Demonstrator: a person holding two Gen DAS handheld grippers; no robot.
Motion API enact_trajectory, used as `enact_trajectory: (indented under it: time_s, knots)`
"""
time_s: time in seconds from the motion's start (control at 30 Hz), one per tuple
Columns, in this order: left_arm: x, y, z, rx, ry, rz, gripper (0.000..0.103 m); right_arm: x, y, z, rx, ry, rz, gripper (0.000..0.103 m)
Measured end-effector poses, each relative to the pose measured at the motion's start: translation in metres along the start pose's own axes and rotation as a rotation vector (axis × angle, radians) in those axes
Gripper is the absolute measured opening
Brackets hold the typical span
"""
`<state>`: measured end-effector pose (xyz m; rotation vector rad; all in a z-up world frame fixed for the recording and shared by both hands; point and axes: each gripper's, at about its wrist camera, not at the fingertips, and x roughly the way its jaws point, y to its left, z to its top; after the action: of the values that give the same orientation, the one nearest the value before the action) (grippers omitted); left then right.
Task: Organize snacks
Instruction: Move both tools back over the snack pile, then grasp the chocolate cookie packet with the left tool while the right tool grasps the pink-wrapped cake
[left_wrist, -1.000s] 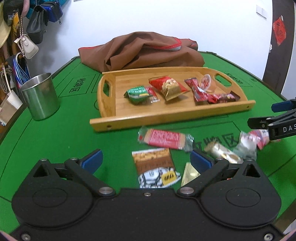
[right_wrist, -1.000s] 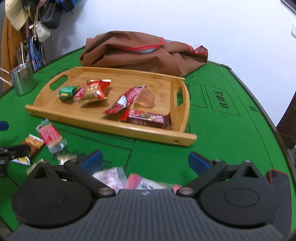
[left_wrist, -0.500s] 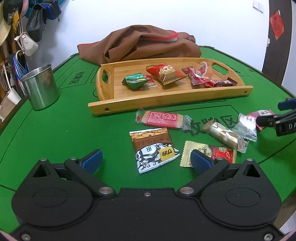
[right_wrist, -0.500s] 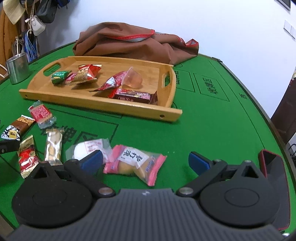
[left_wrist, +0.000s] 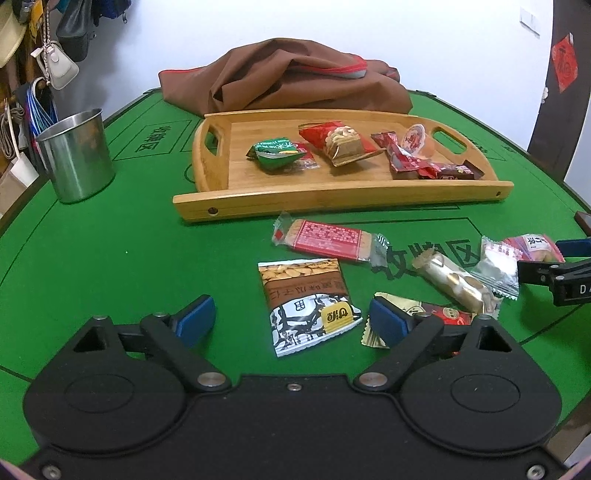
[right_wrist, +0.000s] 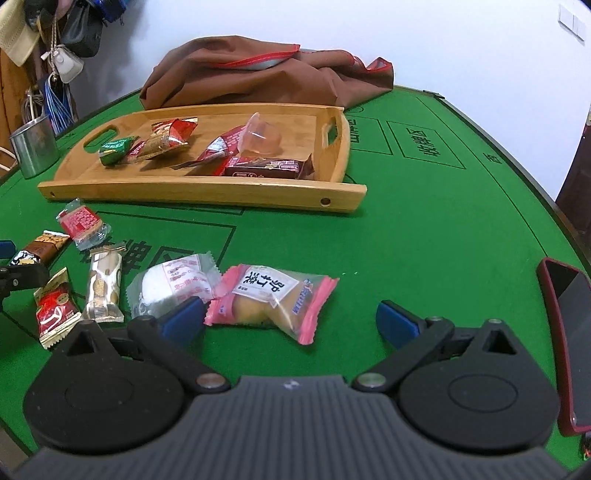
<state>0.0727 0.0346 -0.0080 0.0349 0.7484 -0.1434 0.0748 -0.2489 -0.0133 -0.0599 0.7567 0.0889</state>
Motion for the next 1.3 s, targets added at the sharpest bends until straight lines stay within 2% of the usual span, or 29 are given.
enact_trajectory:
  time_s: [0.13,0.3,0.47,0.83,0.97,1.07,1.13,1.3]
  knots:
    - [0.0,-0.002,-0.001,0.006,-0.003,0.009,0.087,0.001,0.001,0.0,0.004,-0.004,-0.004,0.103]
    - [-0.003,-0.004,-0.003,0.019,-0.017,0.01,0.076,0.002,0.003,0.001,0.017,-0.006,-0.02,0.103]
    - [-0.007,-0.005,-0.003,0.017,-0.025,0.01,0.054,0.0,0.006,0.0,0.014,-0.01,-0.023,0.099]
    - [-0.007,-0.007,-0.003,0.022,-0.031,0.011,0.051,-0.005,0.01,0.0,0.012,-0.015,-0.021,0.092]
    - [-0.006,-0.007,-0.002,0.01,-0.024,0.019,0.057,-0.005,0.01,0.0,0.014,-0.015,-0.017,0.089]
    - [-0.006,-0.008,-0.002,0.009,-0.021,0.025,0.056,-0.007,0.013,0.0,0.009,-0.016,-0.011,0.084]
    - [-0.007,-0.008,-0.002,0.014,-0.022,0.014,0.049,-0.009,0.015,0.0,0.005,-0.018,-0.006,0.078]
    - [-0.008,-0.012,-0.001,0.026,-0.015,0.012,0.046,-0.01,0.019,0.001,-0.012,-0.024,0.002,0.067]
